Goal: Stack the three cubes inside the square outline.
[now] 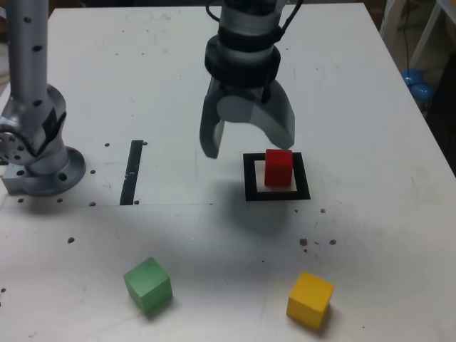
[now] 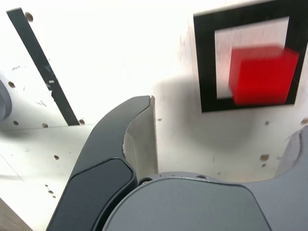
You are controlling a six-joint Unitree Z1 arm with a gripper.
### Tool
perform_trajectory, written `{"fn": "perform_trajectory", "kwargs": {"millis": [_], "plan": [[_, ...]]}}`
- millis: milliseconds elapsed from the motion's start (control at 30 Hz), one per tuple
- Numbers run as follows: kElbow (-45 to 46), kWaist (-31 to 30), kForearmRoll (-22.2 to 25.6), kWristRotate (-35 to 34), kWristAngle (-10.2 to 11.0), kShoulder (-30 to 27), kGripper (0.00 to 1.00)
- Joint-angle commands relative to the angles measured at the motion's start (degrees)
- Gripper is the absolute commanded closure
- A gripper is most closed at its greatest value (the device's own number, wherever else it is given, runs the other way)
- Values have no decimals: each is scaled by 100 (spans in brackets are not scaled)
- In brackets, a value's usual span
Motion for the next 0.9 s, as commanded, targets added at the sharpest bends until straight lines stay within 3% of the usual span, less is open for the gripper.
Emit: {"fn": "perform_trajectory", "kwargs": {"millis": [0,433,867], "plan": [[-74,-154,38,-60,5,-23,0],[-745,-1094,382,-368,-3,326,1],[-2093,-1812,853,-393,-76,1272,1]]}}
